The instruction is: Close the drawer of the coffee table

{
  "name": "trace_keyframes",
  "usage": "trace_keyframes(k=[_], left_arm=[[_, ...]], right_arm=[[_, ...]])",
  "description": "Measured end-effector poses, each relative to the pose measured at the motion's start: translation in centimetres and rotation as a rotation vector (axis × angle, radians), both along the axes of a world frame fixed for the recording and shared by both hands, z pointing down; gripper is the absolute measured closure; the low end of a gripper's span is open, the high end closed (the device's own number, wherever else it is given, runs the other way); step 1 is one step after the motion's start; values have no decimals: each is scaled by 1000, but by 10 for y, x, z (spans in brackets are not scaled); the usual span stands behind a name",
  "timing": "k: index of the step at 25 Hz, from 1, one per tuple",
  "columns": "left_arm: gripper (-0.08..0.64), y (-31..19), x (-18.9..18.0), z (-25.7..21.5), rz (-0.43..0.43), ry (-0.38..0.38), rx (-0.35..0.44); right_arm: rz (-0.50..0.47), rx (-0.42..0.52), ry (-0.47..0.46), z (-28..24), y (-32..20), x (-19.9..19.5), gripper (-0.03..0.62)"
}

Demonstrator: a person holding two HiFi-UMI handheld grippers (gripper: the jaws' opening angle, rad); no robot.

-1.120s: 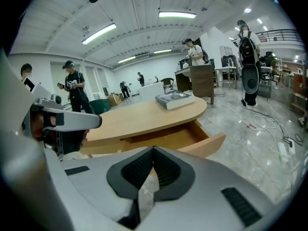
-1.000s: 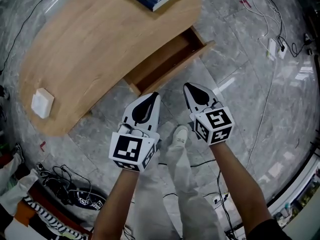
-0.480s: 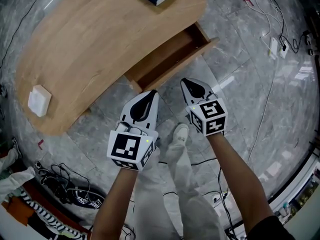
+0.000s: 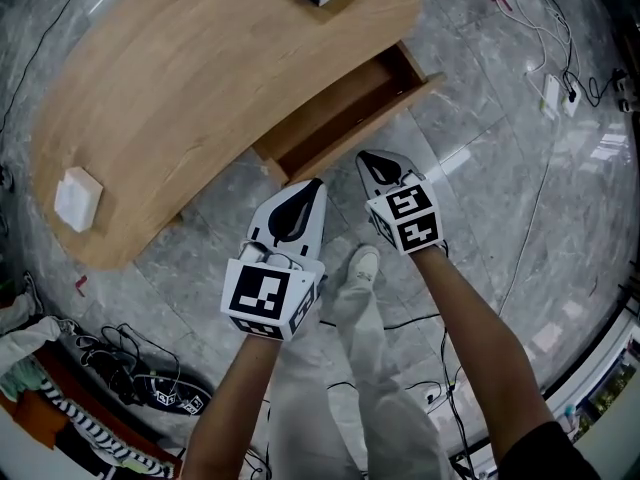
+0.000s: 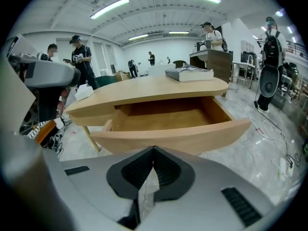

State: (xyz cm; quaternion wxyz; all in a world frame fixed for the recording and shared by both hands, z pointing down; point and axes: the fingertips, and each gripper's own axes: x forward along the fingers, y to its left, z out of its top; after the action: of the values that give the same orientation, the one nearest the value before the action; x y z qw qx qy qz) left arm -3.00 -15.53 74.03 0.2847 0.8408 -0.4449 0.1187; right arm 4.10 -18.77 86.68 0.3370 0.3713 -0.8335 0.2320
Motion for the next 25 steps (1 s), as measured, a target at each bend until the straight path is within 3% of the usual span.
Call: trace_keyframes(k=[25], left_arm=[[557,4,-8,10,3,10,-29]], right_arm=[[-9,-4,44,18,-12,-10,580]])
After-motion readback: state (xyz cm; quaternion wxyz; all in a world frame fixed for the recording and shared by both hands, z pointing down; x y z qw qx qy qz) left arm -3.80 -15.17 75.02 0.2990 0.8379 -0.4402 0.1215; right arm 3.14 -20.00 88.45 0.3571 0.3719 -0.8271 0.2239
